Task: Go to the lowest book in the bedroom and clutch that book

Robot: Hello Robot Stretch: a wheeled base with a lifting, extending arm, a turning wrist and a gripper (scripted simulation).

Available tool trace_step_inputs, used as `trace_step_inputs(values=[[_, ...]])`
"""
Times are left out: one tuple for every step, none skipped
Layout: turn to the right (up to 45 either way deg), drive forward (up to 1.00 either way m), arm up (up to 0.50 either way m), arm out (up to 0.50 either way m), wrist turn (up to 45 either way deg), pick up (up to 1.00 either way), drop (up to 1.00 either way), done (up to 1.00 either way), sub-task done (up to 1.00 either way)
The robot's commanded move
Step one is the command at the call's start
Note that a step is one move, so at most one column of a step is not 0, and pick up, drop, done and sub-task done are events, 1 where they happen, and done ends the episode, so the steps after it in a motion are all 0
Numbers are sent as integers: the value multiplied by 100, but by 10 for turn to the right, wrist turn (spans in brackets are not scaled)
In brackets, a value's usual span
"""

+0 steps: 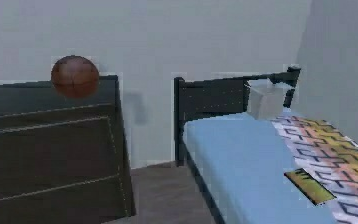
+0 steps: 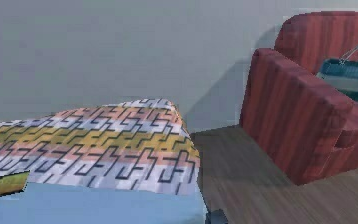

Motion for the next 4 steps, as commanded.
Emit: trace_step_inputs(values=[[-150, 0, 0, 0, 0, 0, 0, 0, 0], [0, 10, 0, 0, 0, 0, 0, 0, 0], [-270, 0, 0, 0, 0, 0, 0, 0, 0], [330, 0, 0, 0, 0, 0, 0, 0, 0]])
